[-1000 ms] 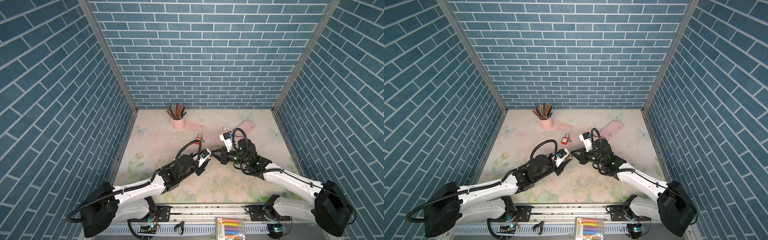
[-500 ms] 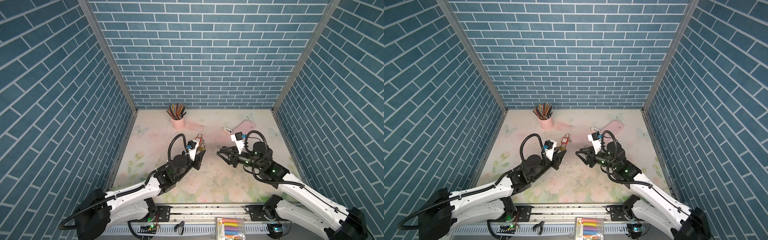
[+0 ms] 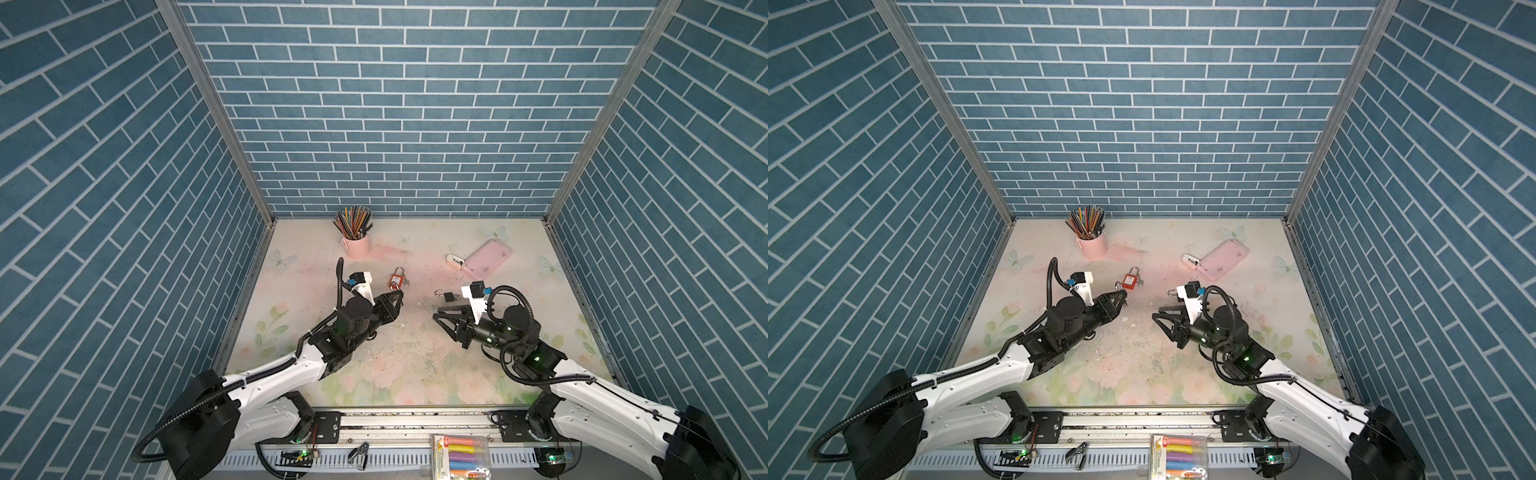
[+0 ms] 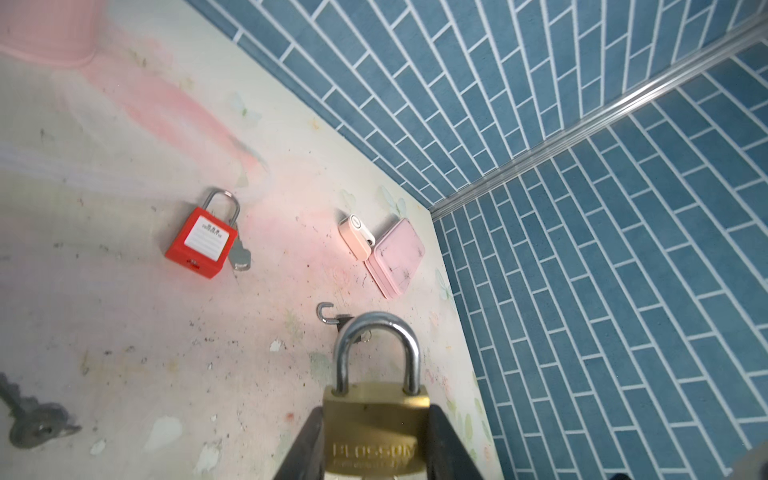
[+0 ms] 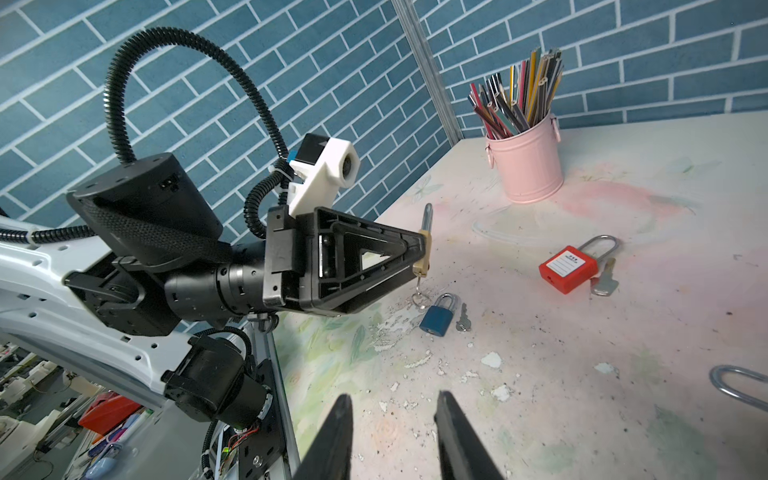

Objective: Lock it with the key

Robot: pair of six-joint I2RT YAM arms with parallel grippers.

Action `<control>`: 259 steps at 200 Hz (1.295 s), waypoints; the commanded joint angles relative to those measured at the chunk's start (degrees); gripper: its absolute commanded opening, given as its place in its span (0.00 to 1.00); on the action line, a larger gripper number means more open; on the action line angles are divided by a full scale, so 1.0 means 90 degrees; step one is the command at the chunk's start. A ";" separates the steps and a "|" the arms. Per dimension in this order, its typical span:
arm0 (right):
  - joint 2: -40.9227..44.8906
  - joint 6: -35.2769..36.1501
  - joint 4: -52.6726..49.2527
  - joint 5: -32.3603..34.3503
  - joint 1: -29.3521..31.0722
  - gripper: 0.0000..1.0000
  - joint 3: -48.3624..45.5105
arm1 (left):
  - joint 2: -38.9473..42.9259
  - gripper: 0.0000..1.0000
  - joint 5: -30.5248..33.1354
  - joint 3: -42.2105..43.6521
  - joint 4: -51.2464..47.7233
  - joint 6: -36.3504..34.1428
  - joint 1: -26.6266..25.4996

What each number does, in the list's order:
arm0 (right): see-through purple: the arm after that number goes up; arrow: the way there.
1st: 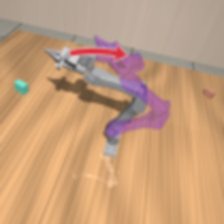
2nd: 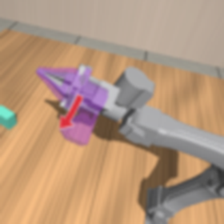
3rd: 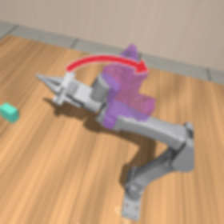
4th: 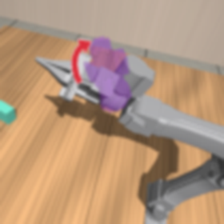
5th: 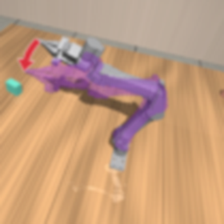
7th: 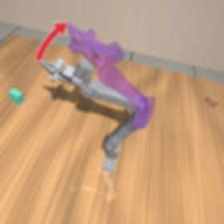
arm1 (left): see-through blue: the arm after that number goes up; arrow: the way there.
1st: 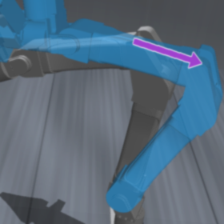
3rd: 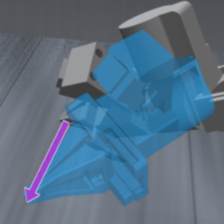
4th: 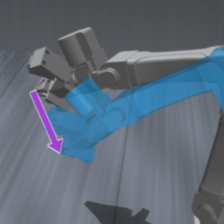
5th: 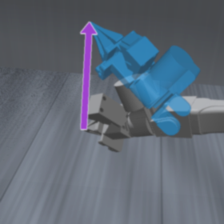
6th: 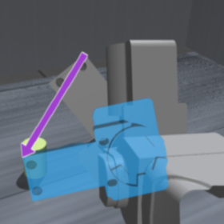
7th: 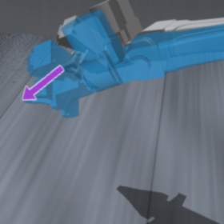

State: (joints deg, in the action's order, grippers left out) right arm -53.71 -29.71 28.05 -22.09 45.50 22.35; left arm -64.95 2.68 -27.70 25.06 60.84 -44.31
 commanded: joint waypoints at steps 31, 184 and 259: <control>-0.1235 -0.0179 0.0757 -0.0055 0.0228 0.29 0.0616 | -0.0020 0.00 -0.0442 0.0185 0.0087 0.1164 0.0146; -0.3162 -0.0332 0.1395 -0.0202 0.0489 0.21 0.1403 | -0.0069 0.00 -0.0774 0.0319 0.0116 0.1258 0.0422; -0.3521 -0.0331 0.1441 -0.0144 0.0489 0.20 0.1579 | -0.0135 0.00 -0.0830 0.0324 0.0194 0.1248 0.0449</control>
State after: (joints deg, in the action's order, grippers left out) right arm -84.23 -31.66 38.85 -23.44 49.58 34.98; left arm -65.69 -4.64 -25.34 24.45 71.81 -40.73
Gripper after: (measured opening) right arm 0.200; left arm 0.374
